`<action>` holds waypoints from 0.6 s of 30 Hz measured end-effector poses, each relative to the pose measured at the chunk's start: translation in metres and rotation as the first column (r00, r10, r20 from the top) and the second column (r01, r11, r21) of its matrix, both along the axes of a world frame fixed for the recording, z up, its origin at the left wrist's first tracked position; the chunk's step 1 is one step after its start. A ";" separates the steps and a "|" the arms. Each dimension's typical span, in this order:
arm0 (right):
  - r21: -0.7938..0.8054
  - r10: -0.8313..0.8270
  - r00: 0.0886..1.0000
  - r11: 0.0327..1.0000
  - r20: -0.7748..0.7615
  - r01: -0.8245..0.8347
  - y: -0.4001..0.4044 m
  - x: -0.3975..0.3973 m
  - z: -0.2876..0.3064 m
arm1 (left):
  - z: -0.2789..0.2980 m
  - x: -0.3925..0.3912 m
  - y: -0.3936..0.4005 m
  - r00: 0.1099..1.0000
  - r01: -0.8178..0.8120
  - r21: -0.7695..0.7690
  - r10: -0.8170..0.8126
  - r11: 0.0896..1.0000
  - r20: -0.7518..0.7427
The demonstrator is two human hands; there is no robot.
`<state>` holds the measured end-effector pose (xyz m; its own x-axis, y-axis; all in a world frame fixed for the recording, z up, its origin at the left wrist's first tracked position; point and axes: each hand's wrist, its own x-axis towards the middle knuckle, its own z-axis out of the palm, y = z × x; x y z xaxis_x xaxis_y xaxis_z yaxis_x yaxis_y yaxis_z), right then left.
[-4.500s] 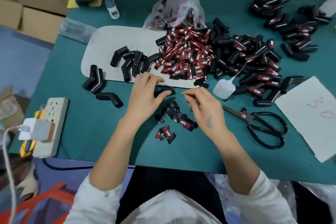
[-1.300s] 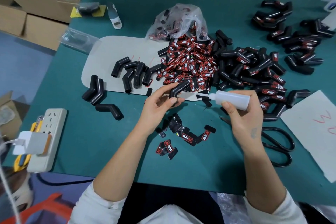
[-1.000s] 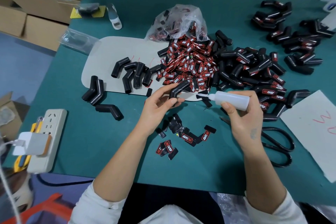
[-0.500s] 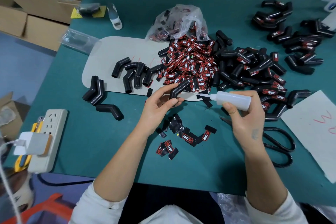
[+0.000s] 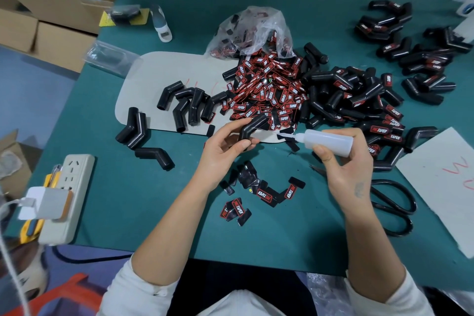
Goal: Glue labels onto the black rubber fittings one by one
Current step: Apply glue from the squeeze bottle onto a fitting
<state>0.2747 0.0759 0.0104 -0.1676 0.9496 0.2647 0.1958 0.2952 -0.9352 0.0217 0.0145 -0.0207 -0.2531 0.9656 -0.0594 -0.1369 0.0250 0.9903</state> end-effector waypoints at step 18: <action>0.003 -0.009 1.000 1.000 0.004 0.009 0.001 0.002 0.000 | 0.000 -0.001 0.001 1.000 -0.007 -0.008 0.007 1.000 -0.005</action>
<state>0.2762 0.0767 0.0108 -0.1596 0.9505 0.2666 0.2019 0.2957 -0.9337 0.0209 0.0150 -0.0202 -0.2600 0.9634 -0.0653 -0.1319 0.0316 0.9908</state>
